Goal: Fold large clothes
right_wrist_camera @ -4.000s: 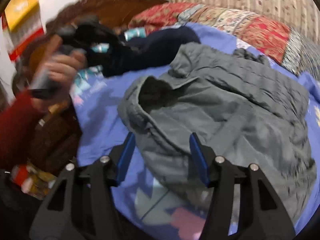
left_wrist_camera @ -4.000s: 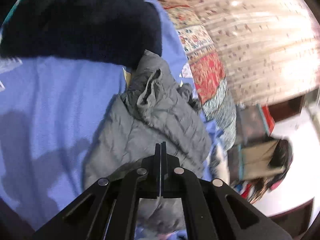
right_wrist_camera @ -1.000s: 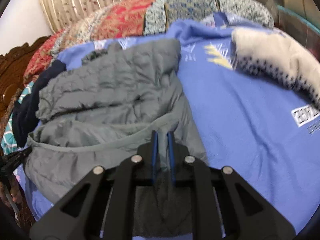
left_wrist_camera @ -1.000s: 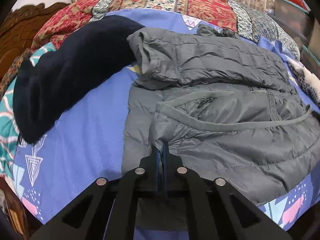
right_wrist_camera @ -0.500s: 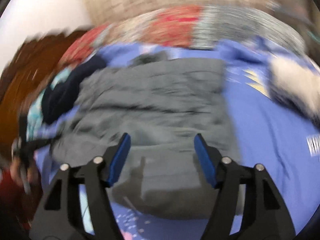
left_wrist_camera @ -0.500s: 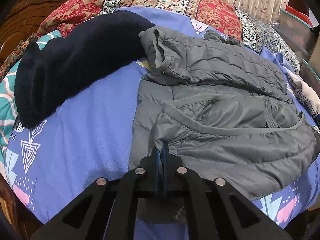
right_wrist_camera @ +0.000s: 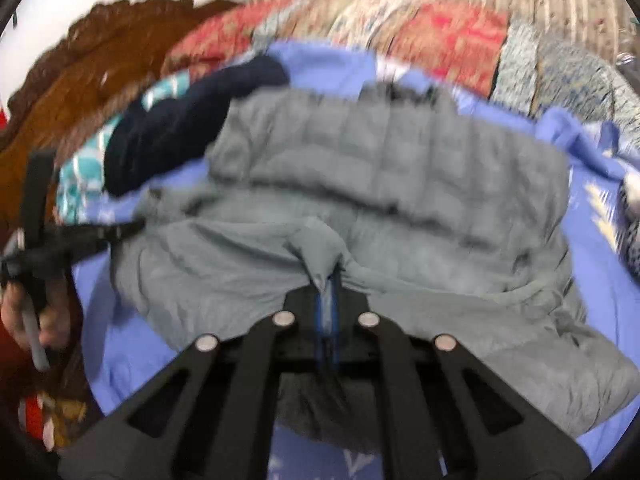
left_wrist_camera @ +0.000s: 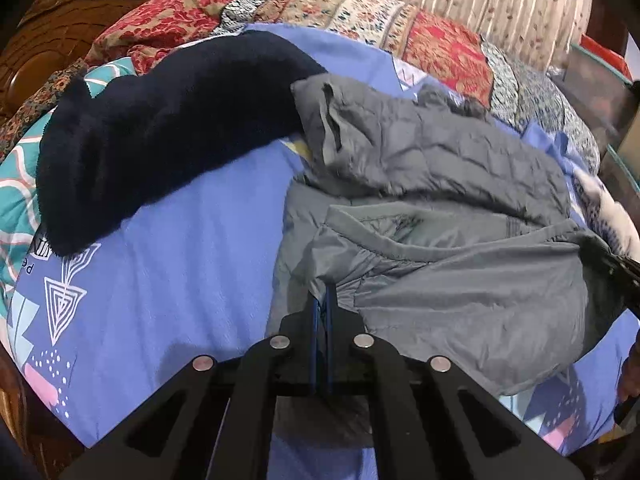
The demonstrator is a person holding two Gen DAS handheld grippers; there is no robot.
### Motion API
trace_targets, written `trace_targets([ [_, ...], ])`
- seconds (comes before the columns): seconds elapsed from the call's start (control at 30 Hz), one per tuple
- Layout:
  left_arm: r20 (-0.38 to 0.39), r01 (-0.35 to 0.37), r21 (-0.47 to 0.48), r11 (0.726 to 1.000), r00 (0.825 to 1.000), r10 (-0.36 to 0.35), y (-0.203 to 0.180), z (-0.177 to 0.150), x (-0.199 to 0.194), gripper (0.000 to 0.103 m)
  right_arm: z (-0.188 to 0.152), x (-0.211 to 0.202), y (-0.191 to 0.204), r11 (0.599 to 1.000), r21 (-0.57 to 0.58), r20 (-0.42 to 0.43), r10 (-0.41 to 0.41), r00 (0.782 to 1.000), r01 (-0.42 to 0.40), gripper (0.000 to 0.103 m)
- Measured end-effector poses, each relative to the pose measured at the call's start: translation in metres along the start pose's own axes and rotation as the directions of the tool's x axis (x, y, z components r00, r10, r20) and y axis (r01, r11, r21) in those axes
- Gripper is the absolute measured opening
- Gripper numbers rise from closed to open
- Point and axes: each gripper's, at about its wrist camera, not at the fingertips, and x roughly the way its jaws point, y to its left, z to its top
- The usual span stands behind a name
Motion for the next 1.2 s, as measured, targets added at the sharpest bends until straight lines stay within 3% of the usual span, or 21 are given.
trace_targets([
  [0.07,-0.003,-0.017,-0.021,1.0,1.0,0.017,-0.002,0.007,0.008,0.026,0.006,0.021,-0.004,0.999,0.01,-0.024,-0.042,0.999,0.043,0.003],
  [0.17,-0.029,-0.055,-0.017,0.998,0.998,0.054,-0.008,0.013,0.027,0.026,-0.003,0.071,-0.012,0.996,0.039,-0.145,-0.07,0.987,0.076,0.006],
  [0.2,-0.069,-0.074,-0.008,0.997,0.995,0.073,-0.01,0.015,0.042,0.026,-0.008,0.081,-0.015,0.995,0.058,-0.178,-0.065,0.982,0.077,0.025],
  [0.23,-0.095,-0.077,-0.008,0.997,0.993,0.076,-0.01,0.015,0.049,0.027,-0.012,0.09,-0.019,0.994,0.085,-0.208,-0.045,0.977,0.064,0.035],
  [0.3,-0.125,-0.091,0.001,0.996,0.988,0.091,-0.013,0.014,0.061,0.028,-0.015,0.092,-0.026,0.99,0.14,-0.193,-0.004,0.981,0.032,0.038],
  [0.37,-0.117,-0.113,0.029,0.993,0.986,0.115,-0.018,0.014,0.06,0.028,-0.013,0.08,-0.031,0.983,0.181,-0.178,0.052,0.983,-0.02,0.055],
  [0.4,-0.113,-0.117,0.042,0.992,0.986,0.121,-0.019,0.014,0.058,0.028,-0.012,0.07,-0.034,0.98,0.193,-0.154,0.086,0.984,-0.056,0.07],
  [0.43,-0.109,-0.116,0.048,0.992,0.987,0.121,-0.02,0.014,0.056,0.028,-0.012,0.056,-0.035,0.976,0.201,-0.116,0.11,0.987,-0.085,0.074],
  [0.53,-0.072,-0.099,0.057,0.994,0.992,0.103,-0.017,0.014,0.044,0.028,-0.014,0.008,-0.05,0.972,0.2,-0.017,0.128,0.992,-0.122,0.074],
  [0.7,0.0,-0.023,0.074,0.997,1.0,0.023,-0.011,0.017,0.023,0.028,-0.02,-0.051,-0.093,0.985,0.173,0.092,-0.037,0.995,0.021,0.083],
  [0.77,0.013,0.003,0.085,0.996,1.0,-0.005,-0.012,0.021,0.021,0.03,-0.02,-0.055,-0.115,0.982,0.181,0.067,-0.067,0.995,0.054,0.085],
  [0.87,-0.014,0.053,0.094,0.994,0.999,-0.052,-0.012,0.028,0.024,0.039,-0.015,-0.035,-0.141,0.978,0.207,-0.039,-0.032,0.999,0.039,0.085],
  [1.0,-0.063,0.118,0.114,0.986,0.992,-0.111,-0.009,0.032,0.028,0.043,-0.019,-0.008,-0.149,0.976,0.219,-0.121,0.037,0.992,-0.009,0.085],
  [1.1,-0.076,0.153,0.123,0.98,0.987,-0.145,-0.006,0.034,0.032,0.049,-0.03,0.015,-0.138,0.983,0.182,-0.209,0.034,0.977,0.005,0.085],
  [1.13,-0.087,0.142,0.134,0.981,0.988,-0.131,-0.007,0.034,0.037,0.052,-0.033,0.018,-0.133,0.987,0.161,-0.211,0.027,0.977,0.007,0.083],
  [1.2,-0.109,0.123,0.15,0.981,0.988,-0.107,-0.008,0.033,0.045,0.054,-0.037,0.02,-0.124,0.994,0.104,-0.211,-0.008,0.977,0.031,0.064],
])
